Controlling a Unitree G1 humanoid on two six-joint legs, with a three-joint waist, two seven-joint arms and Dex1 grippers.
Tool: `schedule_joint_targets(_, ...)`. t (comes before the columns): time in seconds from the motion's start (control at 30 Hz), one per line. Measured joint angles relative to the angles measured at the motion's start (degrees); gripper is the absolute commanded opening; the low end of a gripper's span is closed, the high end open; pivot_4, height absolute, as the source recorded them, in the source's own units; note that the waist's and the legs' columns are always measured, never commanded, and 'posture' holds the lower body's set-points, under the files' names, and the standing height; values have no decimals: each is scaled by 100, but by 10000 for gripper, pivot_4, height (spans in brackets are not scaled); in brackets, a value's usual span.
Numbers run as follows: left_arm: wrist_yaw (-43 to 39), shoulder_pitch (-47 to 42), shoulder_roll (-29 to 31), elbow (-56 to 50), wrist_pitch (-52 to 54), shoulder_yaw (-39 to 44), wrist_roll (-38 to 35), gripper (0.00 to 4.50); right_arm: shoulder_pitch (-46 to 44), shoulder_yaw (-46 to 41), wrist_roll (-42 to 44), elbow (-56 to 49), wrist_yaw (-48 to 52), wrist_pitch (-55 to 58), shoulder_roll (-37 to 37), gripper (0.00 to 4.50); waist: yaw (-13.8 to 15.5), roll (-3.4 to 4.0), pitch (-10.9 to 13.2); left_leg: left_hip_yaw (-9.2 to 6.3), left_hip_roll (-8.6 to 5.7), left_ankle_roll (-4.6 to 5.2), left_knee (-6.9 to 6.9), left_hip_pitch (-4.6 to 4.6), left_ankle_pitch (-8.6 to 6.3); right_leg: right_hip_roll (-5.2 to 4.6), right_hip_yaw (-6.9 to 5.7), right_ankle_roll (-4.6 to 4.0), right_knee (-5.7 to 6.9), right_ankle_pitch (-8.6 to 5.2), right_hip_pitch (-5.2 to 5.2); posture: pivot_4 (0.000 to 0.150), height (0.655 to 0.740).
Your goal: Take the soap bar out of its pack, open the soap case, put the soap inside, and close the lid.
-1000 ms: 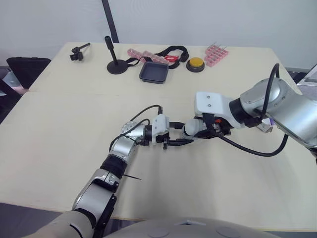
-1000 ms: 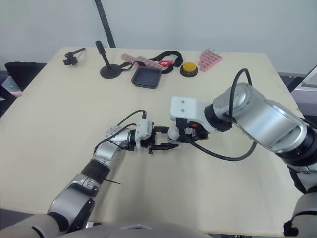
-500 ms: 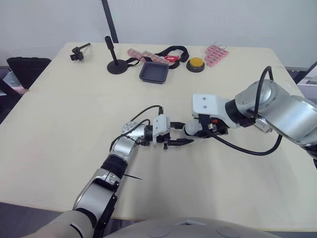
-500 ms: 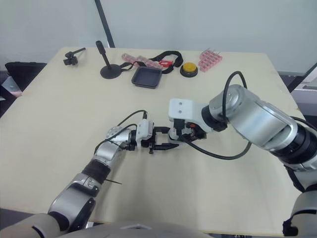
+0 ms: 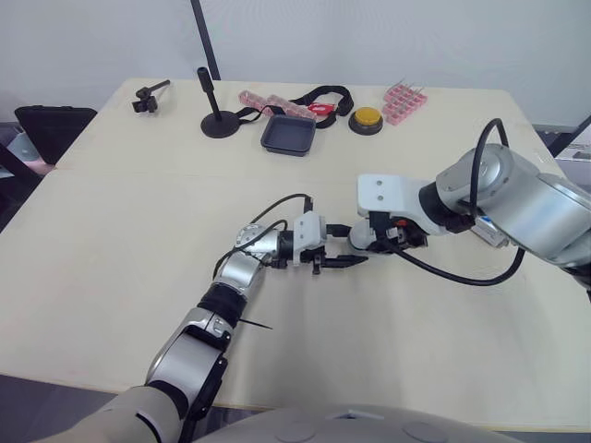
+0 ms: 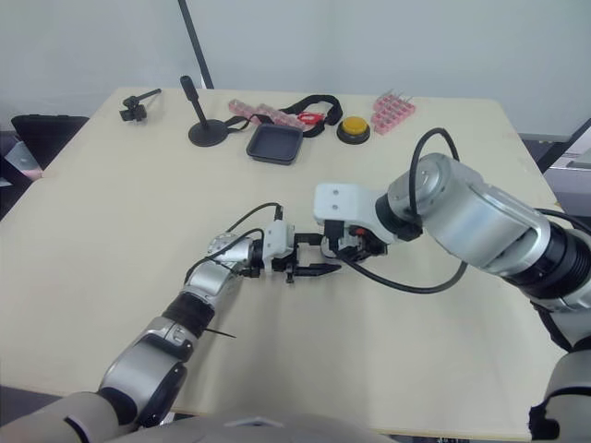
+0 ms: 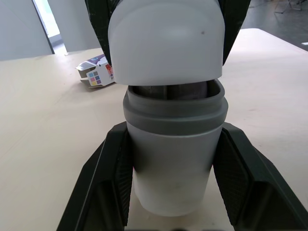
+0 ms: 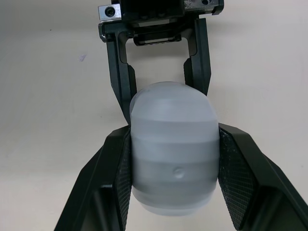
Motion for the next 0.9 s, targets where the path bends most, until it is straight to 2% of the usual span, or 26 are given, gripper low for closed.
schedule_joint_targets(0.9, 239, -7, -15, 22, 100, 15, -10, 18431, 269, 120, -794, 26, 305, -933, -159, 19644, -25, -2, -2, 0, 1, 0, 6, 7, 0, 0, 3, 0, 12, 0, 1, 1500, 7400)
